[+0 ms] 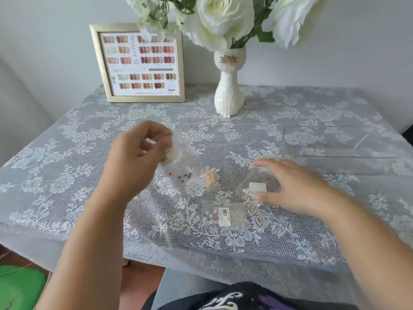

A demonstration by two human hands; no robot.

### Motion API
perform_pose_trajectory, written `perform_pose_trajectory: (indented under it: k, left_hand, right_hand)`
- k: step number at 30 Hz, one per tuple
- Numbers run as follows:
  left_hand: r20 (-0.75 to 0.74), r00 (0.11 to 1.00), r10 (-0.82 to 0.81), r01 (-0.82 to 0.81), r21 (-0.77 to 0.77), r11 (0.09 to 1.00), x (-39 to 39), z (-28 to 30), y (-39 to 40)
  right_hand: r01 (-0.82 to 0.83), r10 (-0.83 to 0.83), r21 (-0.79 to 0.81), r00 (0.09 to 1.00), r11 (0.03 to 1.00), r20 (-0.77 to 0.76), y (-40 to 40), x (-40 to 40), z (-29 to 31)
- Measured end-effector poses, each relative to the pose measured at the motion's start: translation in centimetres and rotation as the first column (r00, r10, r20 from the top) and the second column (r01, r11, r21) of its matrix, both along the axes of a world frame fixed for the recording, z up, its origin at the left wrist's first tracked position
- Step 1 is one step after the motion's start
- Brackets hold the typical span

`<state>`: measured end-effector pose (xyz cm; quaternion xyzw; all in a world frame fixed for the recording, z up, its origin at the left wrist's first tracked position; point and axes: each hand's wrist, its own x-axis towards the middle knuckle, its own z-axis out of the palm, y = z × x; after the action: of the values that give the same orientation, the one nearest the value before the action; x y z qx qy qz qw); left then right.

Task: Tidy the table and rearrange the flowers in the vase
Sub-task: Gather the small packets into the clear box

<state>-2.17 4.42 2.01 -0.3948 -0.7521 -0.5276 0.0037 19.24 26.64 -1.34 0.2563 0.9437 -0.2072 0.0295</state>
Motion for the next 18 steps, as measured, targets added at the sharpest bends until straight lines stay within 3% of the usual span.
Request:
perform_pose_trajectory:
  k: [3, 8, 12, 18]
  left_hand:
    - [0.060, 0.998, -0.021, 0.015, 0.108, 0.994, 0.4, 0.7, 2.3]
    - [0.004, 0.998, -0.066, 0.065, 0.078, 0.995, 1.9, 0.8, 7.3]
    - [-0.027, 0.989, -0.145, 0.147, 0.095, 0.985, 3.6, 1.6, 12.4]
    - [-0.026, 0.952, -0.305, 0.306, 0.075, 0.949, 7.4, 1.3, 19.8]
  right_hand:
    - [0.014, -0.019, -0.064, 0.997, 0.998, -0.077, 0.1, 0.0, 0.1]
    - [-0.009, -0.011, -0.059, 0.939, 0.998, -0.343, -0.1, 1.3, 0.6]
    - [0.074, -0.125, -0.128, 0.877, 0.989, -0.464, 1.1, 3.9, 2.1]
    - [0.185, -0.305, -0.246, 0.680, 0.951, -0.667, 4.1, 8.1, 3.6]
